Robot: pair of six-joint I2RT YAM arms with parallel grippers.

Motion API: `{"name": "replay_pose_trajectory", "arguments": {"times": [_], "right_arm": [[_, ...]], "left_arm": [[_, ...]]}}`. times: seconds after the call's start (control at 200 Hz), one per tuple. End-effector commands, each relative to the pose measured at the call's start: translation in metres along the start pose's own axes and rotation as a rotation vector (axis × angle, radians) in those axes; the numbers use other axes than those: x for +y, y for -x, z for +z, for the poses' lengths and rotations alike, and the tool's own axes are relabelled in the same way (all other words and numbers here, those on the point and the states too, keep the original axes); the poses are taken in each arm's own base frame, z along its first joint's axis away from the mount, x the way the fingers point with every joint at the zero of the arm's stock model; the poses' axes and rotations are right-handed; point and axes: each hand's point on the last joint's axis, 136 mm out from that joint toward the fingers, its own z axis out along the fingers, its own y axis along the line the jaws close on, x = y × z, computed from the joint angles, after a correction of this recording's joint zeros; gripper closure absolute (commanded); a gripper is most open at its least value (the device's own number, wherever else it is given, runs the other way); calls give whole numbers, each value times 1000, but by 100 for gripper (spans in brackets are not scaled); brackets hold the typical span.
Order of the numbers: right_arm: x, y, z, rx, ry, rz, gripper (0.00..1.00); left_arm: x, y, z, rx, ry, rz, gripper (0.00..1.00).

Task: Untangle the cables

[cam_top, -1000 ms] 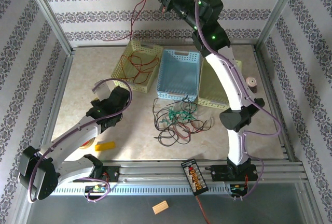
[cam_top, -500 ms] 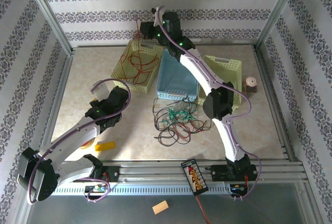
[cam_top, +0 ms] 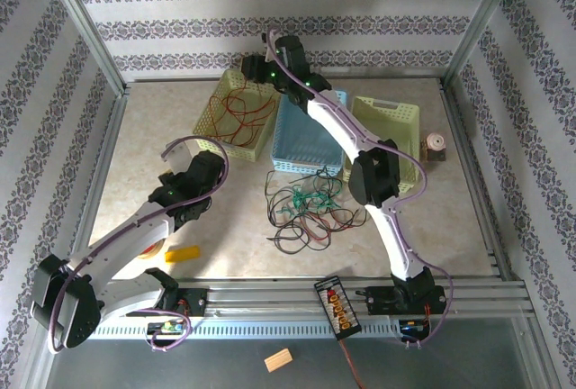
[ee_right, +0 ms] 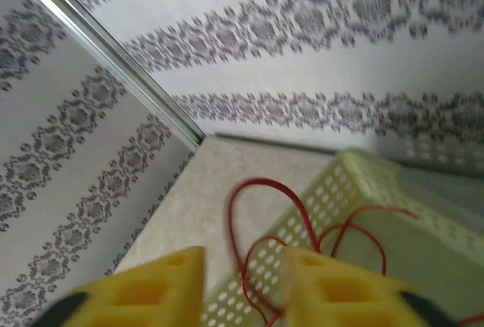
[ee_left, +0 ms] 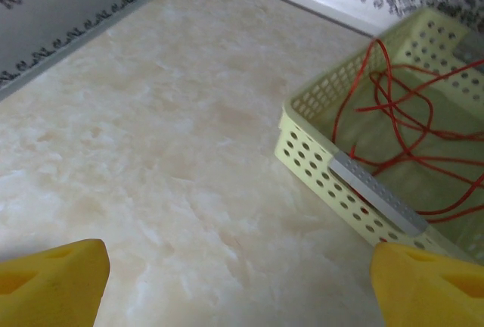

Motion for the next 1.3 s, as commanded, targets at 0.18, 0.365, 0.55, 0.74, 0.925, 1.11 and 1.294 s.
{"name": "replay_pose_trajectory", "arguments": {"times": [0.18, 0.365, 0.55, 0.74, 0.925, 1.11, 1.294], "right_arm": [[17, 8, -49, -20, -44, -57, 39], [24, 6, -123, -45, -82, -125, 37], [3, -77, -207, 88, -190, -164, 38], [-24, -188, -292, 282, -255, -100, 41], [-16, -287, -320, 595, -132, -72, 48], [-14, -335, -319, 809, -113, -161, 64], [-21, -341, -322, 872, -135, -144, 64]], "left_arm": [[-61, 0, 3, 40, -260, 90, 11], [-120, -17, -9, 102, -526, 205, 11], [-177, -63, -38, 193, -786, 437, 11], [-213, -121, -69, 329, -997, 642, 13], [-231, -161, -80, 424, -1070, 794, 14], [-234, -175, -66, 452, -1029, 812, 25], [-230, -193, -61, 519, -1020, 854, 30]]}}
